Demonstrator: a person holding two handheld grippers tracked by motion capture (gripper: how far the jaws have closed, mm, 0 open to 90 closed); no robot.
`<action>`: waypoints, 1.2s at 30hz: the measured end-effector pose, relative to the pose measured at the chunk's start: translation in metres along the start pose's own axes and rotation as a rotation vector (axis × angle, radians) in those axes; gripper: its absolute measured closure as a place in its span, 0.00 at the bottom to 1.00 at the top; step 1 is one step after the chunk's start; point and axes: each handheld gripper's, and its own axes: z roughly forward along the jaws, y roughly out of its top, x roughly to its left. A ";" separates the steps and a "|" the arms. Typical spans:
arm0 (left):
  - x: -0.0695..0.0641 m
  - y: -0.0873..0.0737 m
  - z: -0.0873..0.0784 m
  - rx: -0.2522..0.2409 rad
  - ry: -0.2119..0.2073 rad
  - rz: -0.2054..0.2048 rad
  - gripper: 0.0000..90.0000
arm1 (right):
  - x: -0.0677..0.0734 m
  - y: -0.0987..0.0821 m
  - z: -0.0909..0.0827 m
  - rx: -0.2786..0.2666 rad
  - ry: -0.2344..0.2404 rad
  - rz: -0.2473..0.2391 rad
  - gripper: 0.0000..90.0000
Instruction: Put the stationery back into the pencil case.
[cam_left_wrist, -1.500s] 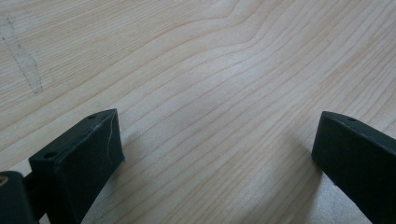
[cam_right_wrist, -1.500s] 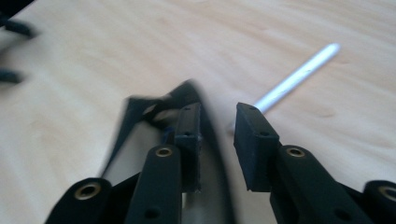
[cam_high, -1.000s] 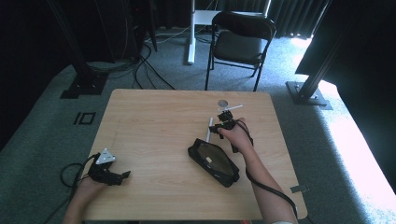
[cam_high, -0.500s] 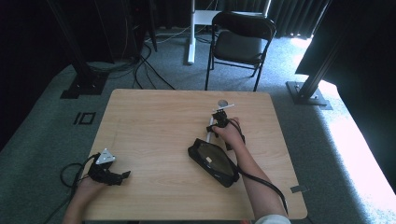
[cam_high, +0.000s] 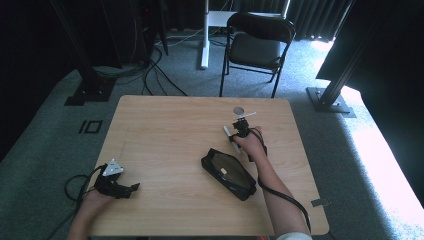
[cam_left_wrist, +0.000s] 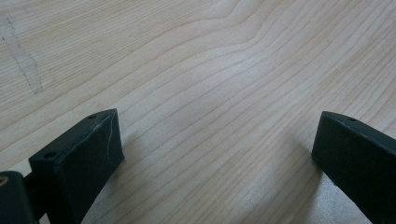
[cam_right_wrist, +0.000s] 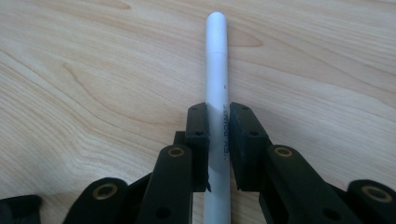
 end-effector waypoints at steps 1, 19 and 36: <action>0.000 0.000 0.000 0.000 0.000 0.000 0.02 | -0.001 0.000 -0.003 -0.003 -0.001 0.000 0.87; 0.000 0.000 0.000 0.000 0.000 0.000 0.02 | -0.020 -0.018 -0.060 -0.049 0.045 -0.009 0.87; 0.000 0.000 0.000 0.000 0.000 0.000 0.02 | -0.007 -0.034 -0.124 -0.171 0.123 -0.050 0.87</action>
